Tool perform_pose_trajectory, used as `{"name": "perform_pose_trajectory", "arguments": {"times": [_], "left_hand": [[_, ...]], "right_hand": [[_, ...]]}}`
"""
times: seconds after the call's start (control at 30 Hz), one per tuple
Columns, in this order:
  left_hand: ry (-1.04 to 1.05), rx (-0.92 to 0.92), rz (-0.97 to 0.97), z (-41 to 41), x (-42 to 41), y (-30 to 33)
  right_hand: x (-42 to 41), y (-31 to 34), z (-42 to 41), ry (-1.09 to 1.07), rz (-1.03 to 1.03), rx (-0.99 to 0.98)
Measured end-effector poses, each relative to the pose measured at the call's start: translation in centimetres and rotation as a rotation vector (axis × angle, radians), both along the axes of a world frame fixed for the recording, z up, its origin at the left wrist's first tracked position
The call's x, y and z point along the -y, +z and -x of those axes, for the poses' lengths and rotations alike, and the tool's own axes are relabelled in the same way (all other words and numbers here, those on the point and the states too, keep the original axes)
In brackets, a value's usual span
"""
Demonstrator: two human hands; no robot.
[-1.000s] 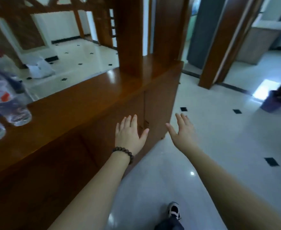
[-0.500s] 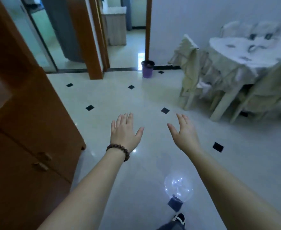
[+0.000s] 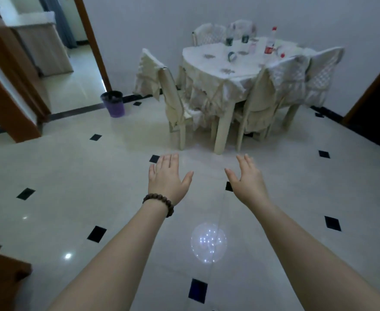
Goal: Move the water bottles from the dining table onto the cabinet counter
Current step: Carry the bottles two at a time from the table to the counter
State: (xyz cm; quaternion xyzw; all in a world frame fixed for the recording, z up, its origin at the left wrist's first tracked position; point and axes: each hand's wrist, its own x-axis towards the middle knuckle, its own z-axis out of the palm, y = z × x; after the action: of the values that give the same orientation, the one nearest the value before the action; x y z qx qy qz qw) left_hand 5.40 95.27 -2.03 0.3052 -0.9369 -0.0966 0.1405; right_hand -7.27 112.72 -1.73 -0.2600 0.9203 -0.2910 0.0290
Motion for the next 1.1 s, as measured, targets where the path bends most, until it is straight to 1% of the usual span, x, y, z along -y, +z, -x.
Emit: {"name": "perform_pose_trajectory", "arguments": {"times": [0.1, 0.23, 0.5, 0.77, 1.1], "left_hand": [[-0.063, 0.005, 0.003, 5.8, -1.2, -0.1], [-0.117, 0.013, 0.000, 11.6, -1.8, -0.5], [-0.130, 0.005, -0.042, 20.6, 0.8, -1.5], [-0.162, 0.022, -0.066, 32.5, 7.4, -2.4], [-0.207, -0.008, -0.074, 48.6, 18.6, -0.7]], "right_hand": [[-1.6, 0.0, 4.8, -0.059, -0.005, -0.007], [-2.8, -0.1, 10.0, -0.103, -0.028, -0.017], [-1.0, -1.0, 18.5, -0.116, -0.051, 0.022], [5.1, -2.4, 29.8, -0.138, -0.085, 0.021], [15.8, -0.9, 45.2, -0.204, -0.059, 0.011]]}}
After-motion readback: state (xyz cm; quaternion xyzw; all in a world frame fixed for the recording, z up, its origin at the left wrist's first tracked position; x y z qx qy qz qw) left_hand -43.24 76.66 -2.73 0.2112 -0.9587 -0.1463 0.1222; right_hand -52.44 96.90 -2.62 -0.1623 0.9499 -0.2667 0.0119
